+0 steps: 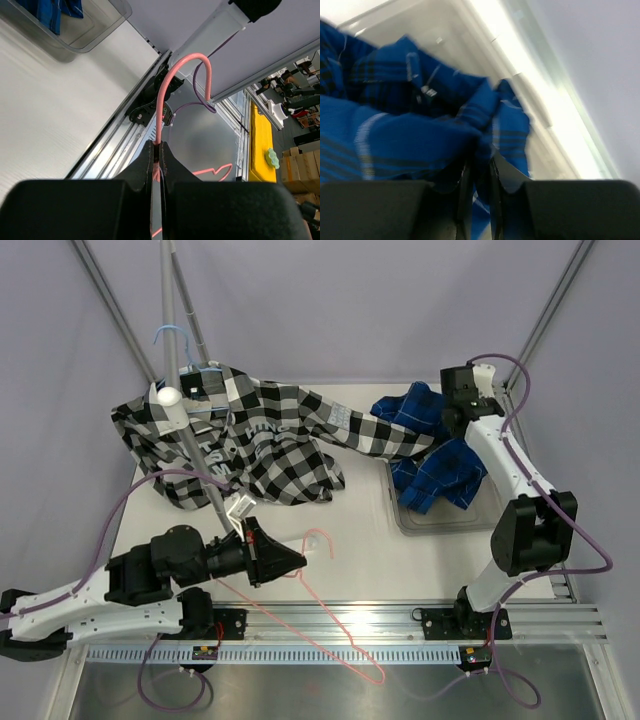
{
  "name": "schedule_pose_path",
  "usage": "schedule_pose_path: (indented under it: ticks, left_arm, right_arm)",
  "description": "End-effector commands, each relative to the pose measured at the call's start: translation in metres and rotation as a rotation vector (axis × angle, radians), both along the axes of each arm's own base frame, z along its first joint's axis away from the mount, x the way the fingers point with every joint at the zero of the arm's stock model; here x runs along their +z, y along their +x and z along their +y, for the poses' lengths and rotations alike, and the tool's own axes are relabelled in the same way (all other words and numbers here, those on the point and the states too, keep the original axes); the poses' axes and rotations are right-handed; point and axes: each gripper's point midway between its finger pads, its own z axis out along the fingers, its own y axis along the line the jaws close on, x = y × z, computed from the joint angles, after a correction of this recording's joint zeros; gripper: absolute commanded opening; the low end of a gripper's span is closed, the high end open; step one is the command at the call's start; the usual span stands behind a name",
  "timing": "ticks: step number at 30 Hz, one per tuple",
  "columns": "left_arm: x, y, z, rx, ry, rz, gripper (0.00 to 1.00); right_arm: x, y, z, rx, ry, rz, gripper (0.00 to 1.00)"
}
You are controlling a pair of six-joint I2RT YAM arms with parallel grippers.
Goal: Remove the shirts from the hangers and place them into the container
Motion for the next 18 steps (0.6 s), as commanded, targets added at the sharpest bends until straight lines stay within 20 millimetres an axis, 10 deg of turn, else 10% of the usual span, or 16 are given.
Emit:
schedule_pose_path:
  ticks: [1,7,11,14,18]
  left_arm:
    - [0.032,0.007,0.01,0.051,-0.069,-0.044,0.0]
    - [0.035,0.004,-0.004,0.008,-0.052,-0.052,0.0]
    - [0.038,0.001,-0.012,-0.015,-0.064,-0.051,0.0]
    - [0.037,0.001,-0.01,-0.013,-0.07,-0.046,0.0]
    - [0.031,0.001,-0.008,-0.005,-0.081,-0.036,0.0]
  right_arm:
    - [-0.047,0.0,0.041,0.089,0.176,0.041,0.25]
    - [-0.111,-0.021,0.088,0.174,0.351,0.123,0.27]
    - [-0.12,-0.028,0.085,0.161,0.344,0.146,0.34]
    - [-0.087,-0.029,0.08,0.173,0.26,0.129,0.42]
    - [0.011,-0.041,0.105,0.313,0.202,-0.035,0.68]
